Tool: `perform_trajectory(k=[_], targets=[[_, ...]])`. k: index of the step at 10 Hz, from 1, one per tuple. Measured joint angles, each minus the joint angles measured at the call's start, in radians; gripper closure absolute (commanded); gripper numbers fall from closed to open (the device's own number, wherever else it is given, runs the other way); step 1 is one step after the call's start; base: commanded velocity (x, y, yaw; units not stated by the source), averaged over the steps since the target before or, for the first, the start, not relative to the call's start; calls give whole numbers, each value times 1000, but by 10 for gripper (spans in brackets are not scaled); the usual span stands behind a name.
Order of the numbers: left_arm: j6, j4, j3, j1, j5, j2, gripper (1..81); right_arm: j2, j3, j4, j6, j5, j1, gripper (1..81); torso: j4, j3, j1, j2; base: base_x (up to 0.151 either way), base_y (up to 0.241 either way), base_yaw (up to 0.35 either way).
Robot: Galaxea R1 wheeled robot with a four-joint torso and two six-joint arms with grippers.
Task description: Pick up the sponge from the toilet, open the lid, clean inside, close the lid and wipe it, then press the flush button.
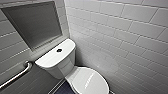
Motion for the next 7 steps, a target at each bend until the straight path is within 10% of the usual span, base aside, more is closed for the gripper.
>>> perform_trajectory(k=[7], targets=[[0,-11,8,-81,19,59,10,51,-62,-56,2,3,-58,811,0,-55,12,-19,0,0,0]])
